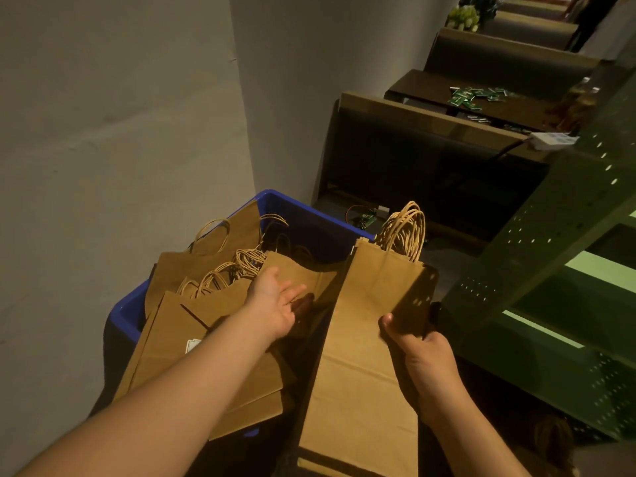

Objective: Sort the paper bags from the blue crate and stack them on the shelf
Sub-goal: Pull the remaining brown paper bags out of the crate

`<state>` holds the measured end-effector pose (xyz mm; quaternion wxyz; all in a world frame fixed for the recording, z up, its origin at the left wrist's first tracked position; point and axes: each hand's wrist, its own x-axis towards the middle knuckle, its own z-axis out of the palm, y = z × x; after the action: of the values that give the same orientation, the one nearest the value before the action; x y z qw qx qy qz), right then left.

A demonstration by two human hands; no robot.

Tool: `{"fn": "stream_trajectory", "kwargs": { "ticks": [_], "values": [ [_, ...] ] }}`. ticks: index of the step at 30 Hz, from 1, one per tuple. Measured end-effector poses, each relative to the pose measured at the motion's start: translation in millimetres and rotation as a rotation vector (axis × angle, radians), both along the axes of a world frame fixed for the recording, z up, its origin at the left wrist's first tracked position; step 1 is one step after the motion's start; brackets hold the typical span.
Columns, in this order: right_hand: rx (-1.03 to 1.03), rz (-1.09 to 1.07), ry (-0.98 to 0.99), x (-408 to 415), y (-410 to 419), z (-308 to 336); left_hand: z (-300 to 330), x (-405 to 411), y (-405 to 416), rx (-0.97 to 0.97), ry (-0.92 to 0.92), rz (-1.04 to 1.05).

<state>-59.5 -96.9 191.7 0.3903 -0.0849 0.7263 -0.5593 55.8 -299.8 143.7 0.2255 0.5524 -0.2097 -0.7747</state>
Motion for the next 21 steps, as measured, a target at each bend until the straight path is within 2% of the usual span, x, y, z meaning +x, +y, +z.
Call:
{"fn": "stream_trajectory", "kwargs": {
  "ticks": [5, 9, 21],
  "values": [
    [0.023, -0.020, -0.035, -4, 0, -10, -36, -7, -17, 0.004, -0.096, 0.084],
    [0.074, -0.050, -0.095, -11, 1, -21, -59, -17, -22, 0.097, -0.090, 0.146],
    [0.109, -0.119, -0.112, -22, 6, -31, -87, -50, -31, 0.230, 0.105, 0.445]
  ]
}}
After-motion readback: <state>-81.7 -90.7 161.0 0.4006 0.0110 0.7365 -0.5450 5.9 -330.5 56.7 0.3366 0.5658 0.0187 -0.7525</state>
